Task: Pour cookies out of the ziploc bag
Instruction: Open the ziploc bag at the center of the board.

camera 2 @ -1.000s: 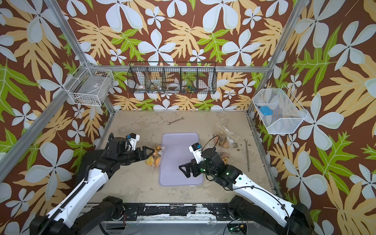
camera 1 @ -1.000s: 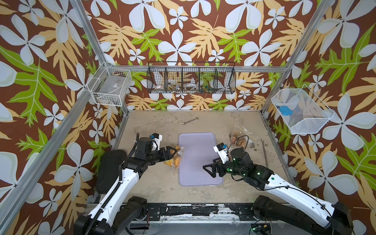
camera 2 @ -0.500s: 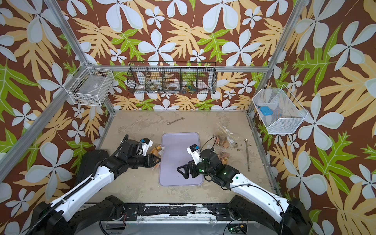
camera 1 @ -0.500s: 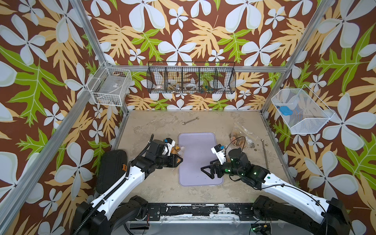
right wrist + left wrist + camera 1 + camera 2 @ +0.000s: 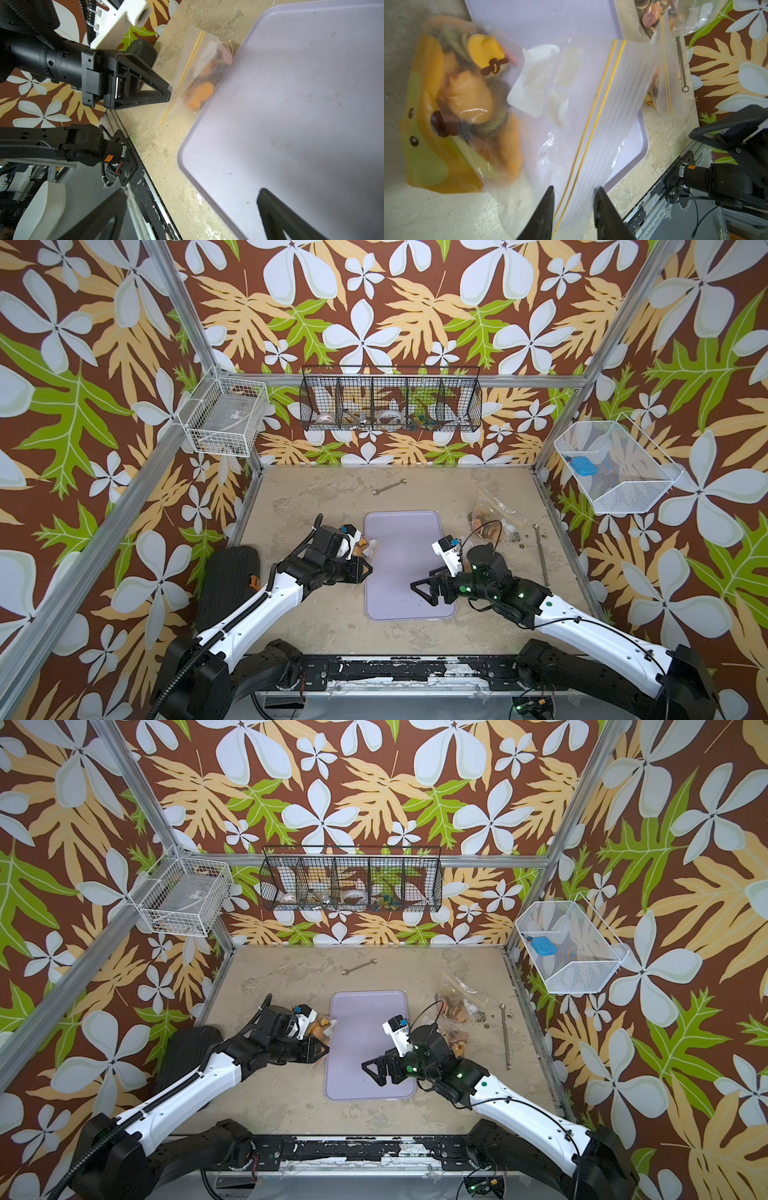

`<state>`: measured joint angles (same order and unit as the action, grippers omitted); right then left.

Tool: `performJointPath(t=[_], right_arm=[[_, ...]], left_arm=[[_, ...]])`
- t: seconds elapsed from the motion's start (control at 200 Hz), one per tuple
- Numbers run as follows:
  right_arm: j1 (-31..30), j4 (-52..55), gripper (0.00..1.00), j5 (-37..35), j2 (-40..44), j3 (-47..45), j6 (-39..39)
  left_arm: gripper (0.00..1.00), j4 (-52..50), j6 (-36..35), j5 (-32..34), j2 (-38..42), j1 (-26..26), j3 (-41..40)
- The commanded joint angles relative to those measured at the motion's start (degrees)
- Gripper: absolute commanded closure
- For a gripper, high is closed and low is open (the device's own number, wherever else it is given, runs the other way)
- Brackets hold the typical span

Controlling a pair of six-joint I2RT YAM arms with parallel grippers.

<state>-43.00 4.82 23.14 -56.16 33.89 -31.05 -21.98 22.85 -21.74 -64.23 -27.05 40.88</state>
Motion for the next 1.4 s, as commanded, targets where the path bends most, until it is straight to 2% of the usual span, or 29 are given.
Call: performJointPath(t=[0.0, 0.255, 0.636, 0.866, 1.076, 1.231, 1.391], right_arm=[[0.0, -1.5, 0.01, 0.3, -0.6, 0.4, -0.3], [-0.9, -5.6, 0.09, 1.0, -5.9, 2.5, -2.0], [-3.6, -14.8, 0.26, 2.2, -22.3, 9.8, -7.2], [-5.9, -17.7, 0.33, 1.7, -27.6, 12.6, -10.7], [-5.9, -19.5, 0.38, 1.9, -31.4, 14.5, -13.3], [-5.9, -21.5, 0.40, 2.9, -34.0, 16.0, -14.7], [-5.9, -21.5, 0.53, 3.1, -36.6, 17.3, -15.0]], left_arm=[[0.69, 0.0, -0.7, 0.7, -0.2, 0.0, 0.5], [0.73, 0.5, -1.4, 0.6, -2.5, 0.0, 0.6], [0.73, 1.2, -1.5, 0.1, -3.0, 0.0, 0.3], [0.76, 1.2, -1.6, 0.1, -3.1, 0.0, 0.0], [0.75, 1.7, -1.8, -0.8, -3.0, 0.0, -0.3], [0.69, 1.8, -1.8, -1.3, -2.9, -0.1, -0.5], [0.69, 1.7, -1.8, -1.3, -2.8, -0.1, -0.5]])
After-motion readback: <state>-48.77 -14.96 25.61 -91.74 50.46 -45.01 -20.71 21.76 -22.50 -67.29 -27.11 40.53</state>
